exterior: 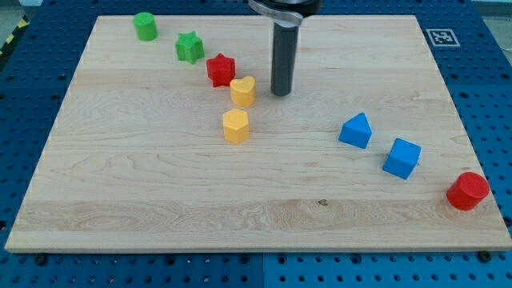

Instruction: Push the yellow blocks slightly to the left

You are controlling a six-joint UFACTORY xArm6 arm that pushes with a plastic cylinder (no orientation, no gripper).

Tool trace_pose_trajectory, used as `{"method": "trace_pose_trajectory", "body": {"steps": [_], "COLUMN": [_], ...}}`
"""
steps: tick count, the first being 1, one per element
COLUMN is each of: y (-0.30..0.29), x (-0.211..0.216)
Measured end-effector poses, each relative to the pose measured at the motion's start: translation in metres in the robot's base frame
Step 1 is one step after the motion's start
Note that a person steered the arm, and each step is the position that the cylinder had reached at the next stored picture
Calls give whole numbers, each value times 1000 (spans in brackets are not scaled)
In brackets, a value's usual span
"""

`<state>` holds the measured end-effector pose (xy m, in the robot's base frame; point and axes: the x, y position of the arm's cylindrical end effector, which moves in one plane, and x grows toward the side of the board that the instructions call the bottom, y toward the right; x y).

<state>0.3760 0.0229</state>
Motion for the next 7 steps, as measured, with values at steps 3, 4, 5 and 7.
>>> {"method": "trace_pose_trajectory", "body": {"steps": [3, 4, 5, 7], "y": [-83, -82, -97, -81], "x": [18, -17, -15, 62]}}
